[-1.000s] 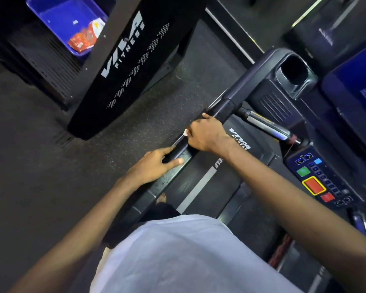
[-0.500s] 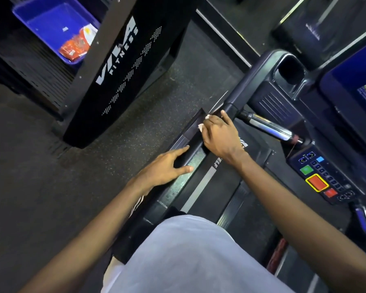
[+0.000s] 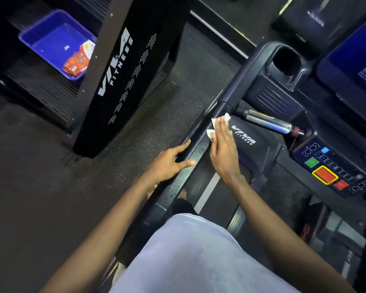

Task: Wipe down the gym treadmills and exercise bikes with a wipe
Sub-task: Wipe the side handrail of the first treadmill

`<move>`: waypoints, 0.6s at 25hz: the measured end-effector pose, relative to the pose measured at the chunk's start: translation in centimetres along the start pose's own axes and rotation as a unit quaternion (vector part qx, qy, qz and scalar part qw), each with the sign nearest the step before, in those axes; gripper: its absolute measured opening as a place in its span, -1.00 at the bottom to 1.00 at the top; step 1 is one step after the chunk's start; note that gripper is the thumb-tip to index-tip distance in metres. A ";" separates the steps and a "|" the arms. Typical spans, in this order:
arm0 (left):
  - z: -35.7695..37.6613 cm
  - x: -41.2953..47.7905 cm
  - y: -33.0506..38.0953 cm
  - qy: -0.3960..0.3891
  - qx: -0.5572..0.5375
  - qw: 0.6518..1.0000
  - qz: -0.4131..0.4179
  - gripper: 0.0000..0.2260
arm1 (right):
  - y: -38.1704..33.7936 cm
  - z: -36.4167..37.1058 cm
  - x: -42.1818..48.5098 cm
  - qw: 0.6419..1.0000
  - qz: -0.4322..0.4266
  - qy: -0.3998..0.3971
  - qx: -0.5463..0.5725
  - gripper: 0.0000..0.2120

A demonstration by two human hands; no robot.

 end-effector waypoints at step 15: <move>2.8 0.3 3.6 0.072 0.142 0.987 -0.011 -0.27 | 3.6 6.4 0.4 0.786 0.335 0.016 0.520 -0.43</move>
Point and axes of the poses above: each hand's wrist, its own x-axis towards the middle knuckle, its own z-axis out of the palm, y = z × x, the point moved 5 cm from there along x, towards the middle knuckle, and after that the axes turned 3 degrees about -z, right-handed, at the moved point
